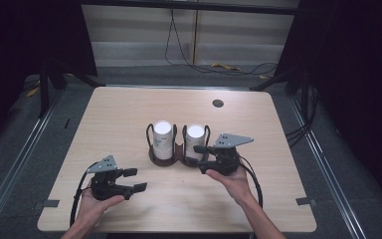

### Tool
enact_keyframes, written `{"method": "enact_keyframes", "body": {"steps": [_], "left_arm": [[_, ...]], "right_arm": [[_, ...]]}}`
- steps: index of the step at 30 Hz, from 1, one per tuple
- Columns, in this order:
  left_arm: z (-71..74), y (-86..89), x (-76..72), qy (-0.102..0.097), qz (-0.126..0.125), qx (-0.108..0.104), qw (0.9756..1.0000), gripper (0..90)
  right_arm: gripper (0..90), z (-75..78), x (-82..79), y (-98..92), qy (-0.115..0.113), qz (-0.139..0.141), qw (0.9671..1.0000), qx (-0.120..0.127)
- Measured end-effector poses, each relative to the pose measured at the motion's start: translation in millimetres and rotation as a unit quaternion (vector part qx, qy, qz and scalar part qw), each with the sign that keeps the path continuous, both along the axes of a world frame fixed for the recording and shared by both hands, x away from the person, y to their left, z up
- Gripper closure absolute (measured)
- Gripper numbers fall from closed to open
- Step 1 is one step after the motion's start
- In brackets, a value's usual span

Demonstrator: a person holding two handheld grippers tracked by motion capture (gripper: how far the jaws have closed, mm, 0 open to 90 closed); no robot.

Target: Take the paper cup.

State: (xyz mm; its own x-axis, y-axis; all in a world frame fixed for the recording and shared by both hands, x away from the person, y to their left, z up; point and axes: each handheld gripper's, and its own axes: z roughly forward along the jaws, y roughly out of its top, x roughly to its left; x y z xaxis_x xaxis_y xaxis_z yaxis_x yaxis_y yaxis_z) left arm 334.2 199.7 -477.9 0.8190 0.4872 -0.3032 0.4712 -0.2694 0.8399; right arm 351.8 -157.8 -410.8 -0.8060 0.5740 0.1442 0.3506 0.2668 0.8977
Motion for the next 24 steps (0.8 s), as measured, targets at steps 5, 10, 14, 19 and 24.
{"method": "enact_keyframes", "body": {"steps": [5, 10, 14, 19, 24], "left_arm": [[0.1, 0.1, 0.2, -0.004, -0.003, 0.003, 1.0000, 27.3], [0.1, -0.3, -0.5, -0.004, -0.003, 0.003, 1.0000, 27.3], [0.1, -0.3, -0.4, -0.003, -0.004, 0.003, 1.0000, 27.3], [0.0, -0.3, -0.4, -0.002, -0.004, 0.002, 1.0000, 27.3], [0.5, 0.6, -0.5, -0.003, -0.001, 0.002, 1.0000, 27.3]], "right_arm": [[50.2, 5.4, 7.1, 6.3, 0.000, 0.007, 1.0000, -0.004], [50.3, 10.7, 13.8, 11.8, -0.002, 0.011, 0.9999, -0.001], [50.7, 13.4, 18.5, 17.0, -0.003, 0.017, 0.9998, -0.002], [50.6, 19.5, 25.3, 23.0, -0.007, 0.022, 0.9997, -0.003], [50.4, 24.0, 32.7, 28.4, -0.008, 0.024, 0.9997, -0.005]]}}
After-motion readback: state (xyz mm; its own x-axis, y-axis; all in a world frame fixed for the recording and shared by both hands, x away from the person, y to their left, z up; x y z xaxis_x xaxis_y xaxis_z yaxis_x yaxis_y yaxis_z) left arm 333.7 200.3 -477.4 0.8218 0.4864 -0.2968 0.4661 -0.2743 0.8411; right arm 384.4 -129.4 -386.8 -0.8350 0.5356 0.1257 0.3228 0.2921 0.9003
